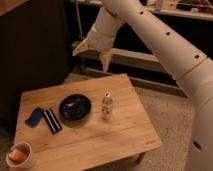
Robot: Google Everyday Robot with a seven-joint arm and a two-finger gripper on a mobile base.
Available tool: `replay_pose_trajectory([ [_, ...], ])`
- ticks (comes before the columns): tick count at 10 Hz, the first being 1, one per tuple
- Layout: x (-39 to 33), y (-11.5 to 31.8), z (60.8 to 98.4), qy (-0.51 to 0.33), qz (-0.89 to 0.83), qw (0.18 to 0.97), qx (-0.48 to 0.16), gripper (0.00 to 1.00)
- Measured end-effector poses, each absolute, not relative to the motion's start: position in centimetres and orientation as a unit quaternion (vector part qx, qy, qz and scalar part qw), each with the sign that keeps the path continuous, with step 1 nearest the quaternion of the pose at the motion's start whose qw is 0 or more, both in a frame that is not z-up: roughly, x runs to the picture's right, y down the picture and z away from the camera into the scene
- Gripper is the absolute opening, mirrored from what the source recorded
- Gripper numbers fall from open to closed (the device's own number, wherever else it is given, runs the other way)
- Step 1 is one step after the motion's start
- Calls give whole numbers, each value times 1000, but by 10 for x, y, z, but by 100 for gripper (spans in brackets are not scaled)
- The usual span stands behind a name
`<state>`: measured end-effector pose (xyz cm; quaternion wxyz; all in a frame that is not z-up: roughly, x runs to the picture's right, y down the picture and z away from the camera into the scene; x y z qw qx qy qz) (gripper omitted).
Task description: Move the arm in a circular motion
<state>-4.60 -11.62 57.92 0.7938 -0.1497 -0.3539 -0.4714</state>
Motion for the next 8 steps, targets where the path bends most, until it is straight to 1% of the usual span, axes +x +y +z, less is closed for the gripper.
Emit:
replay_pose_trajectory([
  [4, 3, -108, 602, -338, -422, 823, -173, 80],
  [8, 44, -82, 617, -316, -372, 852, -187, 80],
])
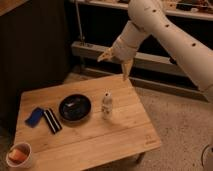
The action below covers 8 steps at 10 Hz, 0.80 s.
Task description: Move the arm in a circular motion
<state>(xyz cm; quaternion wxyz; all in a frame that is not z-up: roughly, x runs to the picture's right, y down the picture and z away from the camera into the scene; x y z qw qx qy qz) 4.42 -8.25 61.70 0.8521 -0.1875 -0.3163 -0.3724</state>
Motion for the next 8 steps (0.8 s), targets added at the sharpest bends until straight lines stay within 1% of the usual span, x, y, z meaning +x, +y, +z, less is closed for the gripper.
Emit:
replay_pose_trajectory([
  [2, 65, -51, 628, -300, -339, 869, -198, 80],
  [4, 92, 7, 641, -283, -318, 879, -215, 80],
  [5, 97, 45, 645, -274, -316, 880, -223, 80],
  [7, 85, 98, 637, -263, -331, 878, -225, 80],
  [8, 73, 117, 630, -261, -344, 874, -222, 80],
])
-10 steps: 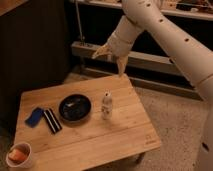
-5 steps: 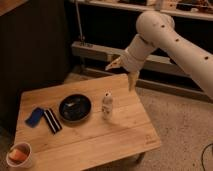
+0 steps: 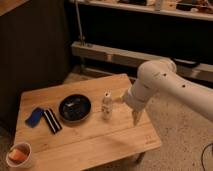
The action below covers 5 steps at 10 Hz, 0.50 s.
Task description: Move the arm in a circular motion
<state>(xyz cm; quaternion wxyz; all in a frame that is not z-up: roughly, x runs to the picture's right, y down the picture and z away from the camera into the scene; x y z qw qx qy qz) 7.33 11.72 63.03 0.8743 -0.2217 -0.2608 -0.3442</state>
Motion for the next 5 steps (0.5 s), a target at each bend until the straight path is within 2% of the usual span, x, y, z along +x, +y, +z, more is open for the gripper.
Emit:
replay_pose_trajectory([
  [2, 39, 142, 611, -258, -388, 860, -209, 80],
  [5, -21, 132, 570, -254, -471, 826, -176, 80],
])
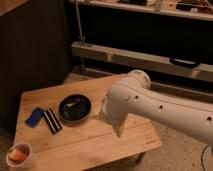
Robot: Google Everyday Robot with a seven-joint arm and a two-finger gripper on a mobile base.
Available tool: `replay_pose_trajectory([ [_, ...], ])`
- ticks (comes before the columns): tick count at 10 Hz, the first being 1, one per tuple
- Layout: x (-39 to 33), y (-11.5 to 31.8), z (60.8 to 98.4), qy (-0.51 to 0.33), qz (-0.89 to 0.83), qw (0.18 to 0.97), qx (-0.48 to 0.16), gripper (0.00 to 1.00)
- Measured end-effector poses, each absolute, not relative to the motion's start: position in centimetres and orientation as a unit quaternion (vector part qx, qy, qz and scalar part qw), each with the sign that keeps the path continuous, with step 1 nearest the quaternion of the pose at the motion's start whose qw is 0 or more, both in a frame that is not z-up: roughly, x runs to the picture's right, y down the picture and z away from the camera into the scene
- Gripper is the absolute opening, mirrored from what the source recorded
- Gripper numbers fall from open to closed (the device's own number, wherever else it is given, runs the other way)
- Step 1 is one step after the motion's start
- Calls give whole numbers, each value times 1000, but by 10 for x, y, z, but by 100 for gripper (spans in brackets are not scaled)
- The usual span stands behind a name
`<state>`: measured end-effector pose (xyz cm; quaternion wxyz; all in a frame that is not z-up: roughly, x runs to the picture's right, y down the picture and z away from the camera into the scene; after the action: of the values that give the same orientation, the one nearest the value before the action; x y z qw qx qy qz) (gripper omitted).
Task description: Move the arm in a circular motion
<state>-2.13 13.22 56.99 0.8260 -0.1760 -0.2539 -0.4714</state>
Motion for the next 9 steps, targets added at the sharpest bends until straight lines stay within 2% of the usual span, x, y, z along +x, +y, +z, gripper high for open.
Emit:
replay_pose_trajectory([
  [4, -108, 62, 529, -293, -571, 759, -109, 80],
  [7, -123, 21, 548, -304, -585, 747, -85, 80],
  [9, -101, -12, 579, -303, -571, 758, -83, 80],
])
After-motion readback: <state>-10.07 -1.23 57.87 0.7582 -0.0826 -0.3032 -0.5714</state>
